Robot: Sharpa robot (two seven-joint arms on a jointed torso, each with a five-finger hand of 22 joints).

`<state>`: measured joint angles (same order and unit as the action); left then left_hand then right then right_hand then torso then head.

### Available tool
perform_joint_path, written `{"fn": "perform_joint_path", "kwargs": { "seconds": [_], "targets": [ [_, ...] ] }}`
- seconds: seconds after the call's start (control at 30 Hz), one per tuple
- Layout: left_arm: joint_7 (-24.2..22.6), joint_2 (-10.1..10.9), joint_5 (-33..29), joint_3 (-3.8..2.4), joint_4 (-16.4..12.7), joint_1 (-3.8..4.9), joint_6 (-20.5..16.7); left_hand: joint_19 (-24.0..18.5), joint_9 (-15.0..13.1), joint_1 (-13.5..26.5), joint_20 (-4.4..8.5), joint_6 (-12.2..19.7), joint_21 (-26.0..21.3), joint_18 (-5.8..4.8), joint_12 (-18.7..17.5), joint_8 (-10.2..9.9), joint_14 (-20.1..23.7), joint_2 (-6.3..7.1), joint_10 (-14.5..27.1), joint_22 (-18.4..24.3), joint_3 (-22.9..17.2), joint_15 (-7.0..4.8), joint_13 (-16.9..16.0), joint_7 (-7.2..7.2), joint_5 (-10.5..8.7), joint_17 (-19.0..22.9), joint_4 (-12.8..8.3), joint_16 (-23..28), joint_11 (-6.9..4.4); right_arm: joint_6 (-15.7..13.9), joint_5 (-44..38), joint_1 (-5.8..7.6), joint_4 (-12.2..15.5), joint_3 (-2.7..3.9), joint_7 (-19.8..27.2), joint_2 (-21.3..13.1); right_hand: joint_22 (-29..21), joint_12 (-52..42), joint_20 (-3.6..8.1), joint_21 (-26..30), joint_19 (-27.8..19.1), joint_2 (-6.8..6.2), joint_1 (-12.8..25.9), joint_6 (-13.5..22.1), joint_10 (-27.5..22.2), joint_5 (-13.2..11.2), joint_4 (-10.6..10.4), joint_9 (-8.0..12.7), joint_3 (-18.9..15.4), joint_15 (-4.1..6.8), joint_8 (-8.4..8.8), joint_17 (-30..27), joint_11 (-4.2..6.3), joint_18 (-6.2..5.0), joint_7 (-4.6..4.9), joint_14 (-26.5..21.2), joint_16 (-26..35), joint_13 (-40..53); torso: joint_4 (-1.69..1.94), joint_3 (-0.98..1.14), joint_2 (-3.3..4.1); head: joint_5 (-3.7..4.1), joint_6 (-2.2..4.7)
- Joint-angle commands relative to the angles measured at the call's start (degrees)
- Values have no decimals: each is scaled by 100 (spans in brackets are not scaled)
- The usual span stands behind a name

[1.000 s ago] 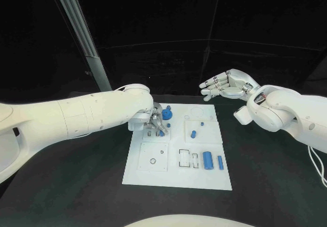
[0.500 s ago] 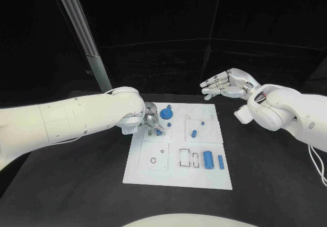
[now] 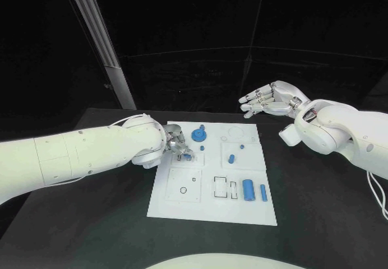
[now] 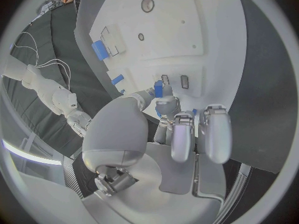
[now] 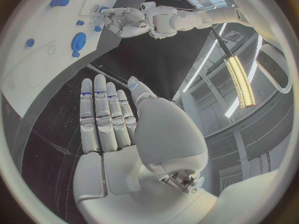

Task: Assemble the parts on the task board

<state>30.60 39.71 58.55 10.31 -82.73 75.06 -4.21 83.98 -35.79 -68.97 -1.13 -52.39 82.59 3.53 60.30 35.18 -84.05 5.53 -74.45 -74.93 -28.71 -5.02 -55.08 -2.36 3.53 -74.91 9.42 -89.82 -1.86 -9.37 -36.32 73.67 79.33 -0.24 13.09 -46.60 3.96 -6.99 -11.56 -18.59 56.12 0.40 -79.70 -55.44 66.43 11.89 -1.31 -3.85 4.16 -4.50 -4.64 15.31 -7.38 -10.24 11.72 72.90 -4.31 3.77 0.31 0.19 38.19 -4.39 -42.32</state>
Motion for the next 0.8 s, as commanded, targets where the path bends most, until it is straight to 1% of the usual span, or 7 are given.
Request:
{"fn": "perform_joint_path", "kwargs": {
  "seconds": [0.03,0.17,0.33,0.57,0.8],
  "targets": [
    [-138,-7,298,1,12,-31,-358,154,-9,24,10,-6,8,-97,26,20,-595,-39,-42,-266,-989,-26,-5,6,22,-1509,-964,-18,-4,49,0,12,-11,4,42,4,-5,34,14,24,35,-27,21,17,5,34,-3,3,38,-11,4,-8,-39,-29,13,28,37,-6,-2,6,4,-16,-3],
    [-110,-33,381,1,34,-61,-373,151,-12,30,11,-6,2,-95,22,22,-595,-34,-41,-257,-1003,-27,1,6,21,-1509,-967,-18,-5,52,0,11,-23,4,45,10,-5,34,14,24,35,-27,21,17,5,34,-3,3,38,-11,4,-8,-39,-29,13,28,37,-6,-7,8,1,-16,1],
    [-58,-58,464,1,51,-73,-285,151,-12,30,11,-6,2,-95,22,22,-595,-34,-41,-257,-1003,-27,1,6,21,-1509,-967,-18,-5,54,0,11,-30,4,47,15,-5,34,14,24,35,-27,21,17,5,34,-3,3,38,-11,4,-8,-39,-29,13,28,37,-6,-10,6,9,-15,5],
    [23,-91,499,1,69,-78,15,153,-17,38,12,-7,5,-95,24,24,-595,-30,-45,-262,-1023,-28,-1,7,21,-1509,-971,-18,-6,60,-4,11,-45,3,44,33,-5,34,14,24,35,-27,21,17,5,34,-3,3,38,-11,4,-8,-39,-29,13,28,37,-6,-3,13,11,-11,-12],
    [65,-144,501,3,119,-82,181,148,-21,54,13,-9,-4,-93,25,28,-595,-26,-49,-248,-1039,-27,0,7,19,-1509,-968,-18,-5,70,-41,11,-54,3,42,48,-5,34,14,24,35,-27,21,17,5,34,-3,3,38,-11,4,-8,-39,-29,13,28,37,-6,-1,11,9,-17,-28]
  ]
}}
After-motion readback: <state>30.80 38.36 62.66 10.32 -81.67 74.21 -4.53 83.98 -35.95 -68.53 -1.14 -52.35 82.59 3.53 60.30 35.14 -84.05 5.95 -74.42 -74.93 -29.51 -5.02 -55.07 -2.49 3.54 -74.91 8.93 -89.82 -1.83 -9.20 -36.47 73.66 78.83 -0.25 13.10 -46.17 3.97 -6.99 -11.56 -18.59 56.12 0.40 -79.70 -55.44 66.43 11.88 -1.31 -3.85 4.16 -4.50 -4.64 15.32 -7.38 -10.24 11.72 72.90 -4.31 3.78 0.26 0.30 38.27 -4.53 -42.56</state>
